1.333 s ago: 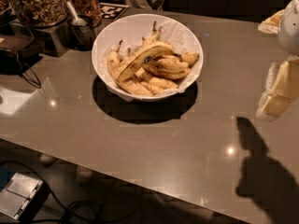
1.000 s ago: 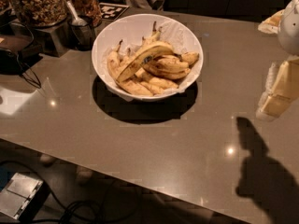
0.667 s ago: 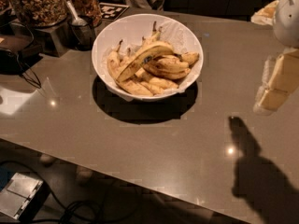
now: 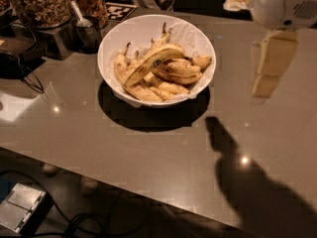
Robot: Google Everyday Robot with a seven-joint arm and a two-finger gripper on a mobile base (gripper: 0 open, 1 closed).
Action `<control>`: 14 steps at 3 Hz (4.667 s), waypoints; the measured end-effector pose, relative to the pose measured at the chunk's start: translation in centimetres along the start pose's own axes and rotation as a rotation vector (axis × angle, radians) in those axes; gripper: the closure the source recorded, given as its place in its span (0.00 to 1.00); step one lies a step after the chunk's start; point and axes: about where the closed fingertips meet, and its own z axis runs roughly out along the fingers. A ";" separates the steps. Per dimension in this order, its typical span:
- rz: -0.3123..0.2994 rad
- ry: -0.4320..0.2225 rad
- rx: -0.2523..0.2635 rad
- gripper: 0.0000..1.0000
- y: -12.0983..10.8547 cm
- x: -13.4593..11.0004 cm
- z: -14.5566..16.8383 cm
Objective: Pick banana from white bowl
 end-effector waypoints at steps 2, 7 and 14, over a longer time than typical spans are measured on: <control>-0.033 -0.012 0.022 0.00 -0.8 -1.5 0.5; -0.353 0.070 -0.085 0.29 -10.5 -10.5 10.8; -0.370 0.109 -0.120 1.00 -10.4 -10.9 14.9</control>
Offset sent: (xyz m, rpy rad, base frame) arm 0.0132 0.0288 -0.0070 -0.0083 -0.0232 0.0653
